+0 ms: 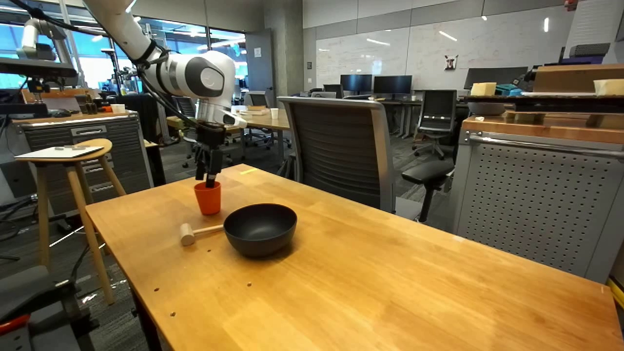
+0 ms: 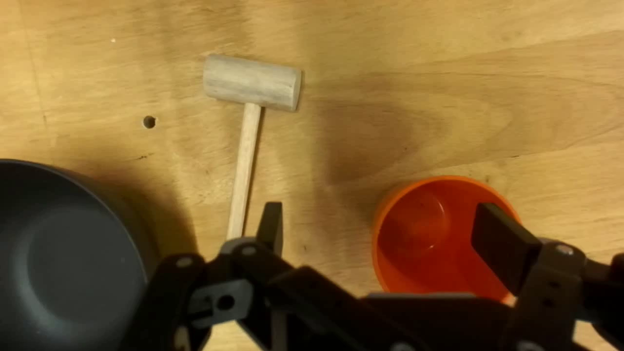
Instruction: Put the orange cup into the bowl.
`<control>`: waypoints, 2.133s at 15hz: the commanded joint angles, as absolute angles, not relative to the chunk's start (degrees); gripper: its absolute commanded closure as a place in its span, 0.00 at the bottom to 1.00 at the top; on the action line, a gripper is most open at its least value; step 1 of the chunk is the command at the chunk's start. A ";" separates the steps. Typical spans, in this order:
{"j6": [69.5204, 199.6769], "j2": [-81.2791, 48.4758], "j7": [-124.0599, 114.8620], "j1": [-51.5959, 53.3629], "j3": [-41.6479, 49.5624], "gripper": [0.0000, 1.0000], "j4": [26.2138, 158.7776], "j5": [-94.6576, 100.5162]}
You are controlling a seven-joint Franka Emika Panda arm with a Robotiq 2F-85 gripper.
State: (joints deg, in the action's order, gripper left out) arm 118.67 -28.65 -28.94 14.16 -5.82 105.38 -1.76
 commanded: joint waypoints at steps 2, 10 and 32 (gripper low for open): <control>118.77 -30.40 -27.23 13.68 -5.50 0.00 106.18 -4.20; 118.88 -32.31 -28.52 16.40 -4.92 0.66 105.56 -1.74; 110.44 -1.99 -45.61 8.10 -1.21 0.98 122.35 2.69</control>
